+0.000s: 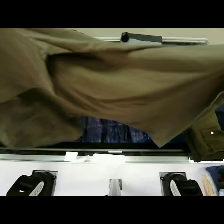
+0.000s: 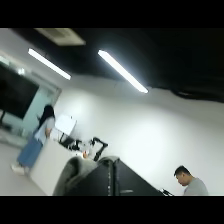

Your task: Fold the shirts.

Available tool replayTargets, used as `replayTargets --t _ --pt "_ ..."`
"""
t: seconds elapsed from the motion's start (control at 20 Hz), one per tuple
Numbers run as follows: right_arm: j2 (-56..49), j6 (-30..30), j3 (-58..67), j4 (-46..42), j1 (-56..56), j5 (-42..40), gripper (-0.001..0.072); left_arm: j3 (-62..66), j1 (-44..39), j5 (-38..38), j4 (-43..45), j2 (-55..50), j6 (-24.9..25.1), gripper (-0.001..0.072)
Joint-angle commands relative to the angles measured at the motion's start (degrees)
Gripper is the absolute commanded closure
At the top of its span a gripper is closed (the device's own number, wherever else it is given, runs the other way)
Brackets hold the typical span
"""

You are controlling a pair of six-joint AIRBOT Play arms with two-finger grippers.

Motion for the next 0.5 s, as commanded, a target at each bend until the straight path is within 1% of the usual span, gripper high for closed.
replayTargets --t 0.0,0.1,0.15,0.25,0.35,0.45 --pt "-2.1 0.6 0.7 -2.7 0.0 0.2 0.0686 0.0 0.1 0.0 2.9 0.7 5.1 0.0676" --pt "-6.9 0.3 0.7 -3.5 0.0 7.4 0.0686 -2.8 0.2 -0.3 7.0 -1.3 4.4 0.0677" --pt "-10.2 0.2 0.4 -3.7 0.0 10.6 0.0686 -4.6 0.9 -0.4 7.9 -3.2 2.6 0.0677" --pt "-17.6 0.2 -0.3 -3.3 0.0 14.3 0.0686 -8.7 3.2 -1.2 8.0 -7.8 -0.4 0.0676" --pt "-25.8 0.1 -1.2 -3.0 0.0 14.9 0.0686 -13.0 5.0 -1.6 8.0 -13.6 -0.8 0.0676" --pt "-35.3 -2.3 -1.6 -3.9 0.0 11.7 0.0686 -16.1 6.7 -1.9 8.0 -21.2 -0.8 0.0675"
